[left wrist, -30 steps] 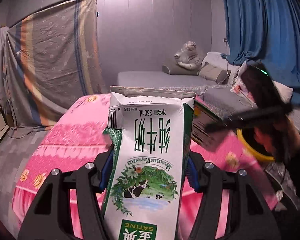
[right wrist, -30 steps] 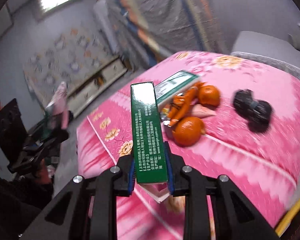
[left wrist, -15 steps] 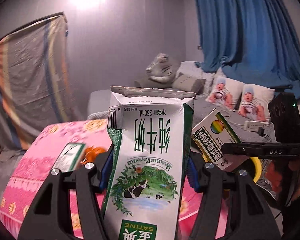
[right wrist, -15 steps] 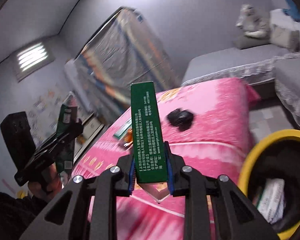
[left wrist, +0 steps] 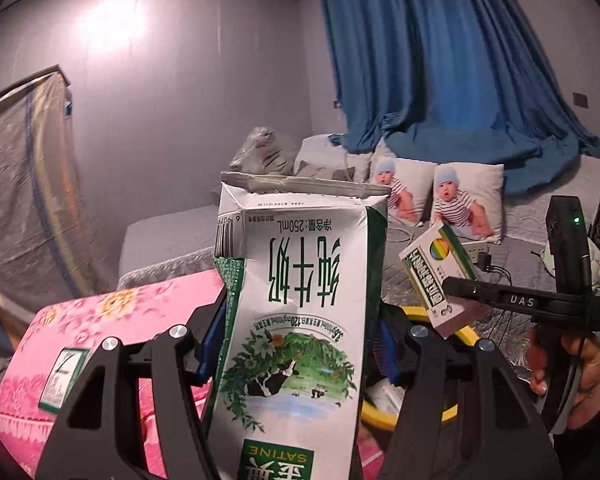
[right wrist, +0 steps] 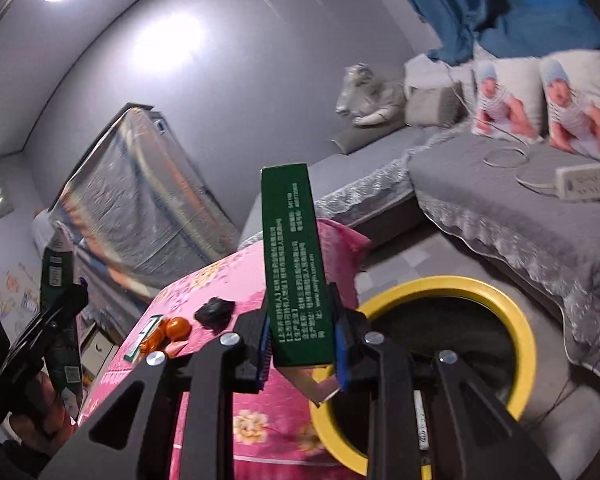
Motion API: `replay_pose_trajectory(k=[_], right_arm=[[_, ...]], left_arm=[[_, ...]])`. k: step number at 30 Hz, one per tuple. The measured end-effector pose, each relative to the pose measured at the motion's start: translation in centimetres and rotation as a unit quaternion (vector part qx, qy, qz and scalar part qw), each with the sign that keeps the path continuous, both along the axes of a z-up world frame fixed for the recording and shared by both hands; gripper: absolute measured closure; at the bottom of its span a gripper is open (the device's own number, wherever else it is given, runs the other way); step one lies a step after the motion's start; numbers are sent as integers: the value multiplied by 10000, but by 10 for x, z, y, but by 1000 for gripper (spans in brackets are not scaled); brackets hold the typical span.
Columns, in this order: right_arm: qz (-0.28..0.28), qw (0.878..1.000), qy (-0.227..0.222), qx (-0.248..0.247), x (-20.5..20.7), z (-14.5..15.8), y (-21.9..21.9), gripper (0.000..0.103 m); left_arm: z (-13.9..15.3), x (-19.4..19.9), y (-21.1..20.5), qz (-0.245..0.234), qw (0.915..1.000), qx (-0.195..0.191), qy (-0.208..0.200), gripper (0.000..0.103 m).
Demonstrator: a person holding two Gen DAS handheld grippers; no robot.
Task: Collect trash
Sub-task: 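Carry the milk carton and green juice box with both tools over the bin, then open both tools to drop the carton and juice box into the bin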
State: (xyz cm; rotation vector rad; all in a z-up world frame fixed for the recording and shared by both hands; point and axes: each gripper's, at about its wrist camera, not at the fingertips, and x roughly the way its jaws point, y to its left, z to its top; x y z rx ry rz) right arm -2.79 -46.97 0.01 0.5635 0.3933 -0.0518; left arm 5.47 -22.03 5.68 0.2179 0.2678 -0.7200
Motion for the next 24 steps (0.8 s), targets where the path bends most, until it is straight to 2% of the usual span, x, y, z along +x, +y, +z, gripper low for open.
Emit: replay_pose_trajectory(k=[6,9,14,24], right_arm=[[-306,9992,164,174,-10,-25,-22,80],[-521,9983,257,106,-15,-35,-26,80],[-714,9964,400,210,-15,-44,-32,80],[-897,9895,926,648,-3,-80,-48,80]], left_arm=[[-11,5,-39,-199,9997,22,104,45],[-21,13,-56,-199,9995,47,233,45],[-50,38,-89,-256,9976,282,577,45],[-118,78,-143,-327,9848,836,1489,45]])
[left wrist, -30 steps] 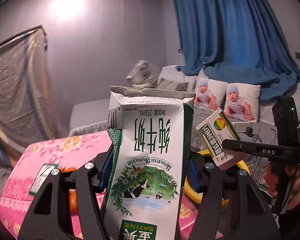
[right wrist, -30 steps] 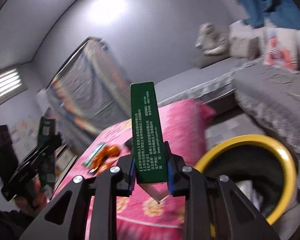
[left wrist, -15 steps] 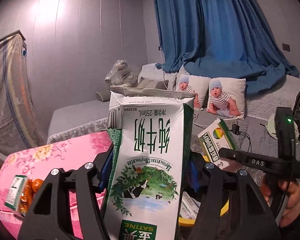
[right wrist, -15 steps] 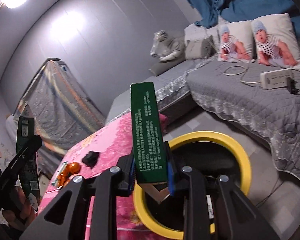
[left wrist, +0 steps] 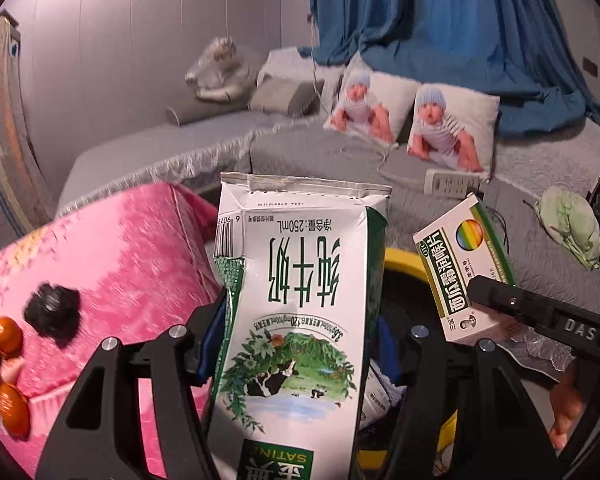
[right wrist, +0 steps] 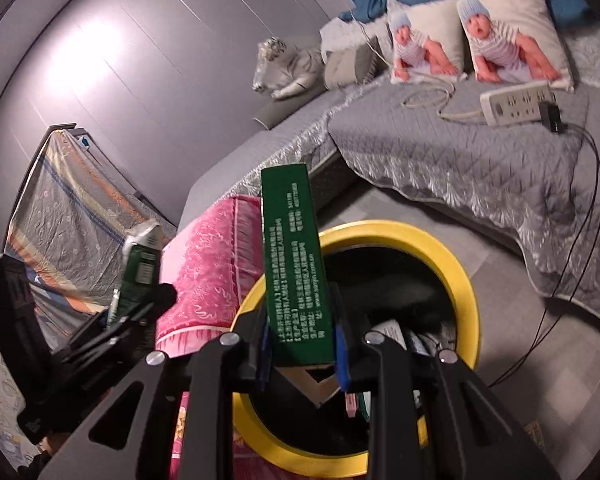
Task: Collect trash
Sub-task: 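Open both tools to drop the carton and juice box into the bin, then move both tools back over the remaining items on the bed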
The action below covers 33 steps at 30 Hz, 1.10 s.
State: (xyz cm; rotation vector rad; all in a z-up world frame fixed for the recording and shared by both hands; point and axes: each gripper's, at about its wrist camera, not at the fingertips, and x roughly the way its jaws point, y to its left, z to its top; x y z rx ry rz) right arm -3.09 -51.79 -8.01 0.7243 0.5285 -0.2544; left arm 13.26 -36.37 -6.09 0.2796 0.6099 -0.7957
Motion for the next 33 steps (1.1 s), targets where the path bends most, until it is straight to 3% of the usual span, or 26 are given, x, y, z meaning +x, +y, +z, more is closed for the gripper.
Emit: replay_pose_trajectory(k=[10,11,12,14,17,20,26,30,33], right_arm=[[-104,9996,244,136,1,-14,-7,78],[-157,9994,256,151,0,-14,-9,73],[-243,9992,278,165,-1,-14,-11,68],[-363,9989,268,157,-4,-14,-15,41],[-455,9985,220,201,-10,-13,-17,38],[-460,9987,185,140,-15,-8,-15,38],[8,9999,27,149,-10,2,3,36],[442,9990,-28,61,5,11,27,35],[879,9961,-55,-21,21,17,52,33]], left_arm=[[-21,13,-12,112,9996,224,134,43],[-21,13,-11,96,9996,227,146,38],[-21,13,-11,119,9995,238,140,26],[-19,16,-7,239,9994,197,164,15],[-18,23,0,253,9988,72,411,12],[-14,27,12,450,9982,-5,396,11],[16,36,59,816,9957,-423,137,10],[42,47,109,1001,9928,-656,-24,9],[58,54,162,1252,9890,-682,-391,9]])
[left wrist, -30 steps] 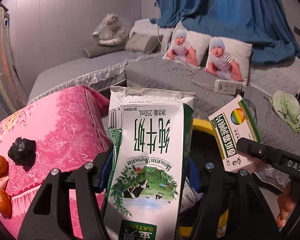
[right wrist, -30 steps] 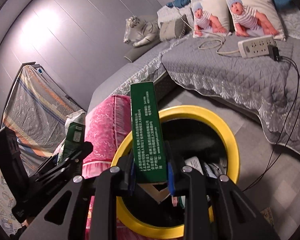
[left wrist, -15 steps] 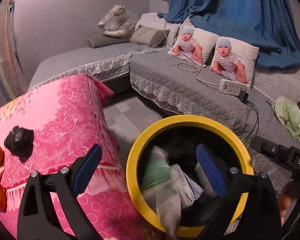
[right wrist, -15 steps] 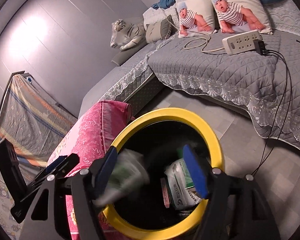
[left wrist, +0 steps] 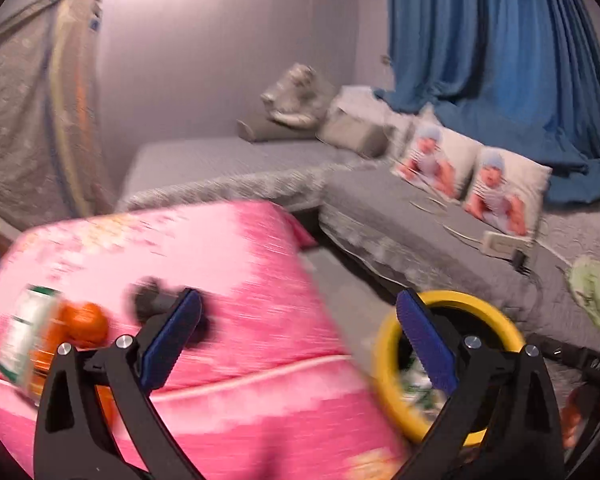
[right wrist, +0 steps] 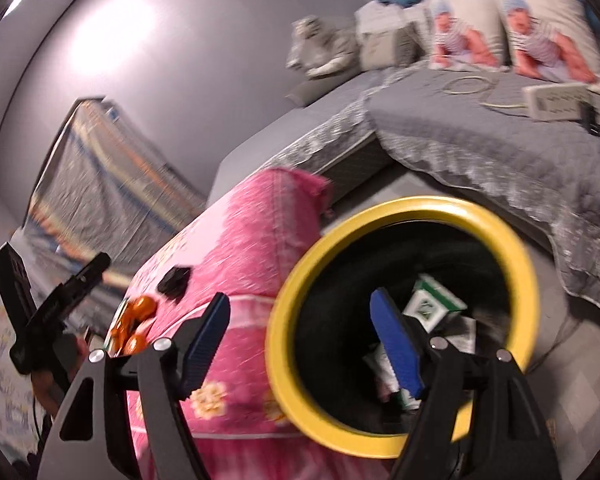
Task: Collect trash
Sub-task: 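Move both tools back over the remaining items on the bed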
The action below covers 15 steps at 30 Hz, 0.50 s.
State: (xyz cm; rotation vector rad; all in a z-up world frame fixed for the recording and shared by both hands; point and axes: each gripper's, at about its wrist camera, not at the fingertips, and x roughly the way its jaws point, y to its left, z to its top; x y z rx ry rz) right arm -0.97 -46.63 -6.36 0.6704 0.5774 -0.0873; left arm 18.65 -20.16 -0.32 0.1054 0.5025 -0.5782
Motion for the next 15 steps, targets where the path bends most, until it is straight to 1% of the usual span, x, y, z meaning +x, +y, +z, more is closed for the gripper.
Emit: replay_pose_trajectory(k=[2,3,5,7,11,12,15], right_arm=[[224,9997,-1,-108,10,4,16,32],[312,9994,7,-136,15,5,22,32],[531,9984,59,-175,29,8,38,32],[686,9974,99,-210,40,10,51,32],[964,9947,158,-308,60,16,79,32],[1034,9940,173,-317,66,17,86,32],[1169,9921,212,-393,77,20,102,32]], left_arm=[[6,7,45,298,9993,98,-187,8],[8,10,61,393,9989,144,-219,8],[8,20,105,716,9964,349,-273,8],[6,28,144,928,9937,548,-301,8],[-6,47,214,1094,9901,880,-91,8],[-10,52,230,1139,9893,916,-7,8],[-25,62,261,1157,9890,912,160,8]])
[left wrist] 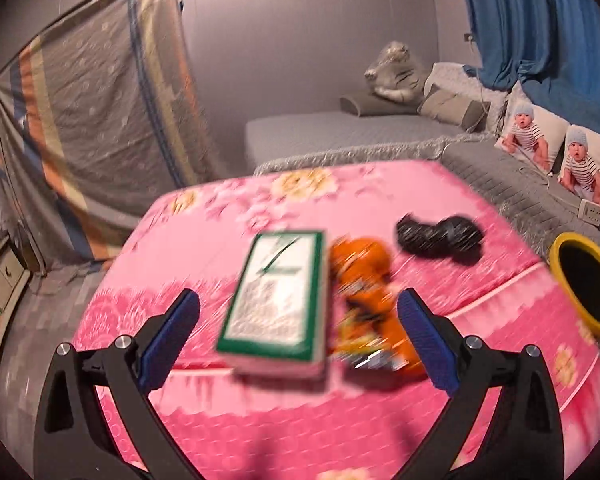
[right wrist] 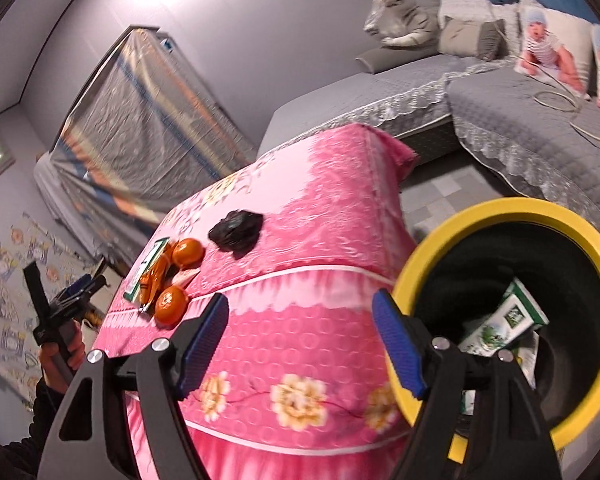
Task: Collect trash
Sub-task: 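Move both tools back over the remaining items on the bed, then grasp the white-green tissue pack with the left tool while the right tool grasps the orange snack bag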
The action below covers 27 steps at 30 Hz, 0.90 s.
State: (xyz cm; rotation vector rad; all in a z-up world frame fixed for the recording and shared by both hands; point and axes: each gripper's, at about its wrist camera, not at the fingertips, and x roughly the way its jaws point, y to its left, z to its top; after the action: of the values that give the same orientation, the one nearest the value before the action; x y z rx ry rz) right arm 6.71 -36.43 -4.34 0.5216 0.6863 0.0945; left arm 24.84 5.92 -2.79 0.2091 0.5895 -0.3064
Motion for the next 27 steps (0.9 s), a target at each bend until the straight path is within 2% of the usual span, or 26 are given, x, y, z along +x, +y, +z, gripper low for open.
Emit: replay_pose_trajectory(k=[7,16,19,20,24,27], right_arm=[[384,9991,75,-171,26,7,40,32],[589,9978,130,-256,43,8,60,32],[579,9980,143,-222,46,7,59,32],[574,9980,153,-214,47,6,58,32],[580,9979,206,-181,53,4,57,32],[613,9977,235,-152,59,4,58,32]], left_arm=[[-33,17,23,-181,9988,106,444,8],[-51,34,-3,-583,9948,431,719,8],[-58,42,-10,-476,9940,701,691,8],[-58,44,-10,-387,9944,695,692,8],[-58,61,1,-232,9948,251,963,8],[-66,70,-1,-281,9923,243,1181,8]])
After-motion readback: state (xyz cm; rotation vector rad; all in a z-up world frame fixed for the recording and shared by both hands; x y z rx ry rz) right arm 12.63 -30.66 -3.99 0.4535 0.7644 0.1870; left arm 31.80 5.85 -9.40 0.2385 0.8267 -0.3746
